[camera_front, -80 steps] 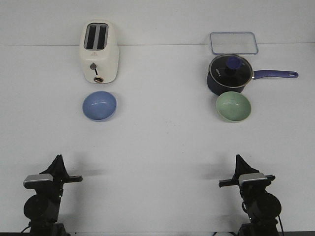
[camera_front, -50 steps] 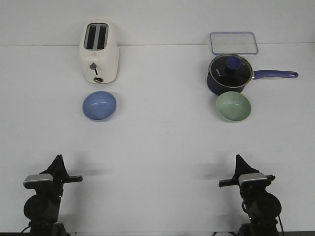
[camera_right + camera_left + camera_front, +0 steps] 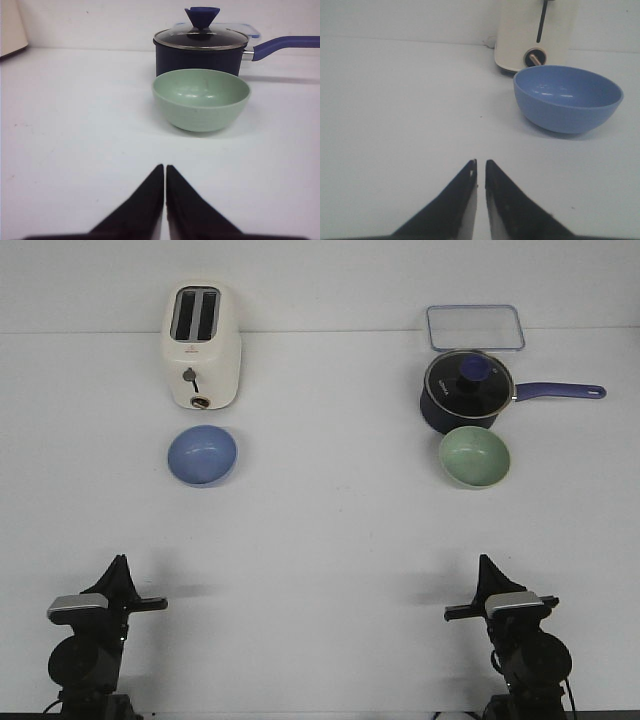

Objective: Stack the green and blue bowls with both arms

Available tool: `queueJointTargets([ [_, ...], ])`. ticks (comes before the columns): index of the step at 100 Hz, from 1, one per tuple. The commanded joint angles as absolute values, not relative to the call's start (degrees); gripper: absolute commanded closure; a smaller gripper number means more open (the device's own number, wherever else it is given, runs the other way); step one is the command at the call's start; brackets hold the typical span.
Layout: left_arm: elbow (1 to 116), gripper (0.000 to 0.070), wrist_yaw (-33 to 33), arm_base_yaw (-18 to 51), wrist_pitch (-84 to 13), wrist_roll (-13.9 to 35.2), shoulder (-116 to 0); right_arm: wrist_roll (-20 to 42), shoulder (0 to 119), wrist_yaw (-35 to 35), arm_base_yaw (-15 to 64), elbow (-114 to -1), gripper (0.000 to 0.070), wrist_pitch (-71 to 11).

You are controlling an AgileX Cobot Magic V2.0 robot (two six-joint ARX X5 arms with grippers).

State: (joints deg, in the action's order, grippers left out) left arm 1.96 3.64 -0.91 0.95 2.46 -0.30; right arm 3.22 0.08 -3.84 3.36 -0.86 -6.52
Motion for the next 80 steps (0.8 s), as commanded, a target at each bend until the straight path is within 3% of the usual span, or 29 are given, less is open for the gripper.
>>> queueJointTargets([
  [1,0.8,0.0684,3.5,-1.0,1.8,2.6,-0.2,7.2,0.1,-4.7,3.5,-0.7,0.069,-5.8],
  [11,0.8,0.0684,3.5,-1.0,1.8,2.6,-0.2,10.5,0.1,-4.7,3.5,-0.7,0.069,-5.6],
  [37,0.8,0.0684,3.5,-1.0,1.8,2.6,-0.2,27.0,0.2,-2.5,3.5,-5.4,0.0699,-6.5],
  [47,0.8,0.0685,3.5,-1.0,1.8,2.6,-0.2,26.7,3.1,0.7,3.5,-12.4,0.07,-9.1],
  [58,0.8,0.0685,3.5,-1.0,1.8,2.6,-0.2,21.9,12.0,4.3,3.5,-23.4,0.0691,-14.5],
  [62,0.8,0.0685,3.5,-1.0,1.8,2.6,-0.2,20.3,15.6,4.9,3.5,-26.7,0.0652,-15.9],
  [74,0.8,0.0684,3.4,-1.0,1.8,2.6,-0.2,16.1,28.9,7.5,3.4,-37.1,0.0281,-20.1],
  [80,0.8,0.0685,3.5,-1.0,1.8,2.6,-0.2,15.1,35.3,8.8,3.3,-41.5,0.0249,-22.5],
])
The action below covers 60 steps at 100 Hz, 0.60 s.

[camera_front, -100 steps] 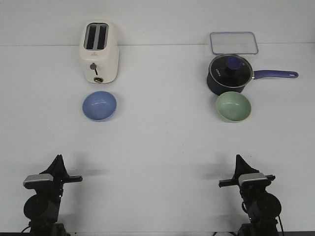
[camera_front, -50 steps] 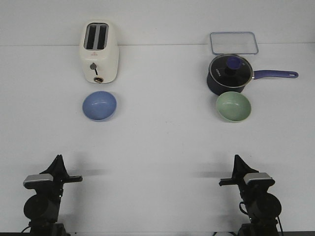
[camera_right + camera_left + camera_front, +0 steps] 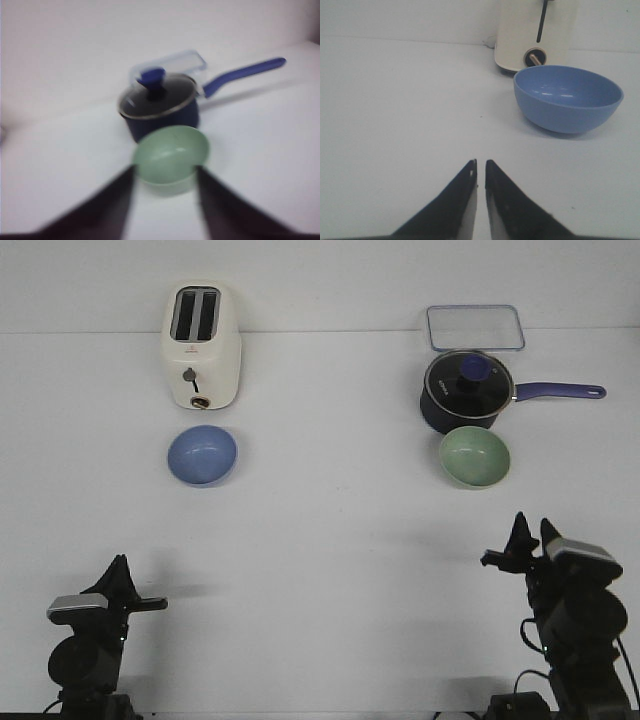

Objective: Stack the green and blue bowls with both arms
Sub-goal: 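Reach the right gripper forward and grasp the rim of the pale green bowl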

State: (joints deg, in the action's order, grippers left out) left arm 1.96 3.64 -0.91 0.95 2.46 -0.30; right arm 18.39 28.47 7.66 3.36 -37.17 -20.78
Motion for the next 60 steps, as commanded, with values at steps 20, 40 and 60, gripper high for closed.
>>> queueJointTargets([
  [20,0.8,0.0684,3.5,-1.0,1.8,2.6,-0.2,11.8,57.8,9.5,0.2,-54.2,0.0252,-26.9],
  [40,0.8,0.0685,3.5,-1.0,1.8,2.6,-0.2,12.0,78.6,3.0,-6.3,-65.7,0.0253,-30.2],
  [60,0.8,0.0684,3.5,-1.0,1.8,2.6,-0.2,12.3,93.3,-4.4,-10.0,-74.1,0.0256,-31.7],
])
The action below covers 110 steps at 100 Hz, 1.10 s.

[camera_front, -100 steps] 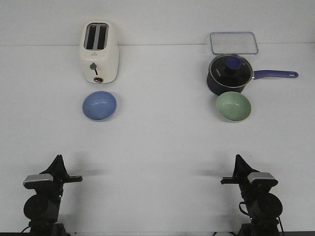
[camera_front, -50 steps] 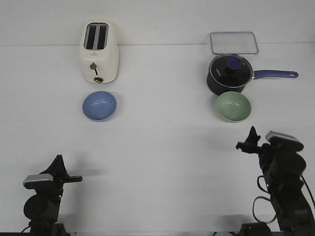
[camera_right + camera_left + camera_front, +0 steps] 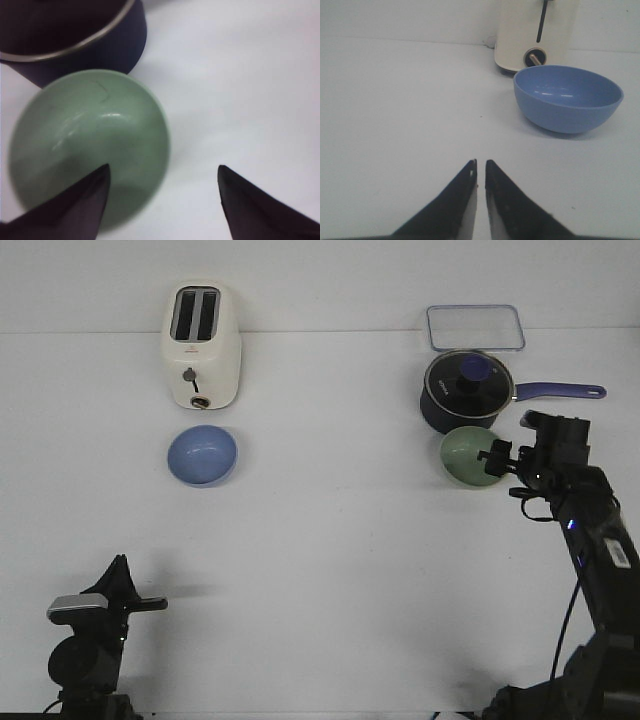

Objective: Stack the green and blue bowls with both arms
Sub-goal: 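Reach the right gripper forward and grasp the rim of the pale green bowl, then drag the green bowl with the right gripper toward the table center, nearer the robot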

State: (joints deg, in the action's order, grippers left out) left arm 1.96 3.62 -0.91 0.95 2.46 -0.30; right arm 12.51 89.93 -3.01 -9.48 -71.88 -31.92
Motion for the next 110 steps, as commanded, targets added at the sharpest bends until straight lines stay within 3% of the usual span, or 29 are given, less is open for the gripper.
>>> queueJointTargets([
  [1,0.8,0.0684,3.5,-1.0,1.8,2.6,-0.2,12.3,94.1,-4.7,-10.2,-74.4,0.0257,-31.6],
  [19,0.8,0.0684,3.5,-1.0,1.8,2.6,-0.2,12.7,100.1,-5.0,-10.9,-75.8,0.0266,-28.5],
  [30,0.8,0.0685,3.5,-1.0,1.8,2.6,-0.2,13.3,102.5,-7.5,-10.9,-75.8,0.0356,-27.0],
  [43,0.8,0.0684,3.5,-1.0,1.8,2.6,-0.2,14.8,104.1,-9.2,-10.9,-75.8,0.0381,-26.0],
  [48,0.8,0.0684,3.5,-1.0,1.8,2.6,-0.2,15.0,104.3,-9.1,-10.9,-75.8,0.0459,-25.9],
  [55,0.8,0.0685,3.5,-1.0,1.8,2.6,-0.2,15.2,104.3,-9.2,-10.9,-75.8,0.0649,-25.7],
  [59,0.8,0.0684,3.5,-1.0,1.8,2.6,-0.2,15.2,104.3,-9.2,-10.9,-75.8,0.07,-25.7],
  [78,0.8,0.0685,3.4,-1.0,1.8,2.6,-0.2,15.1,102.2,-9.4,-11.2,-75.9,0.07,-28.7],
  [110,0.8,0.0684,3.4,-1.0,1.8,2.6,-0.2,14.6,85.8,-18.1,-8.8,-73.5,0.07,-36.3],
])
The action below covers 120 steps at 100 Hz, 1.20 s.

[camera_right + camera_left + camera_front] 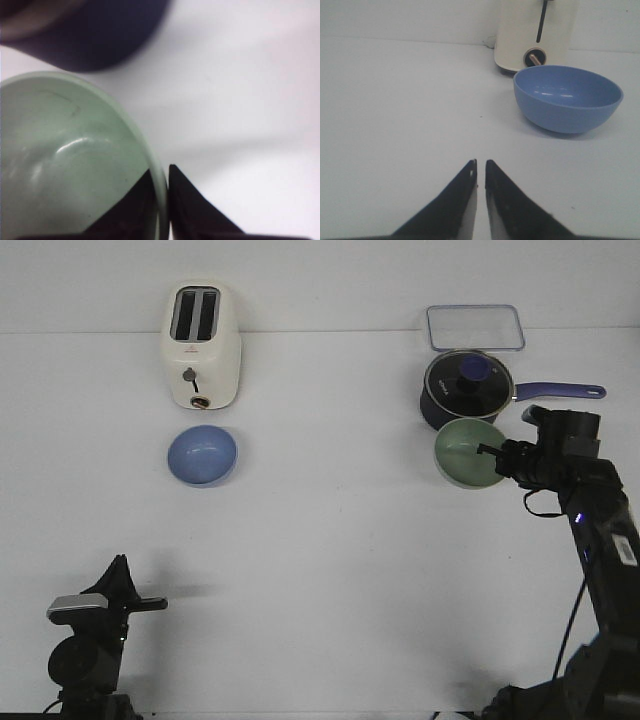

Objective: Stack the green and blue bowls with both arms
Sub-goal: 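Drag the green bowl with the right gripper toward the table center, nearer the robot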

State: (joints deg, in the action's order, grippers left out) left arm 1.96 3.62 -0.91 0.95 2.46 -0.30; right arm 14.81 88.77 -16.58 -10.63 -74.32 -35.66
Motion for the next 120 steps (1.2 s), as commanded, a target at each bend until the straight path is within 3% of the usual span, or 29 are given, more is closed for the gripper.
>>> queueJointTargets([
  [1,0.8,0.0684,3.4,-1.0,1.8,2.6,-0.2,14.6,85.1,-18.2,-8.5,-73.1,0.07,-36.4],
  [27,0.8,0.0684,3.4,-1.0,1.8,2.6,-0.2,18.4,67.3,-17.3,11.2,-57.2,0.07,-32.3],
  [46,0.8,0.0684,3.4,-1.0,1.8,2.6,-0.2,21.8,66.8,-9.7,27.6,-49.6,0.07,-27.4],
  [58,0.8,0.0685,3.4,-1.0,1.8,2.6,-0.2,23.0,69.7,-6.0,34.0,-48.0,0.07,-25.0],
  [104,0.8,0.0685,3.4,-1.0,1.8,2.6,-0.2,22.5,79.7,-4.3,37.3,-48.0,0.07,-24.0],
  [111,0.8,0.0684,3.4,-1.0,1.8,2.6,-0.2,22.4,79.8,-4.2,37.3,-48.0,0.0633,-24.1],
  [120,0.8,0.0684,3.4,-1.0,1.8,2.6,-0.2,22.5,79.8,-4.3,37.3,-48.0,0.0398,-24.1],
])
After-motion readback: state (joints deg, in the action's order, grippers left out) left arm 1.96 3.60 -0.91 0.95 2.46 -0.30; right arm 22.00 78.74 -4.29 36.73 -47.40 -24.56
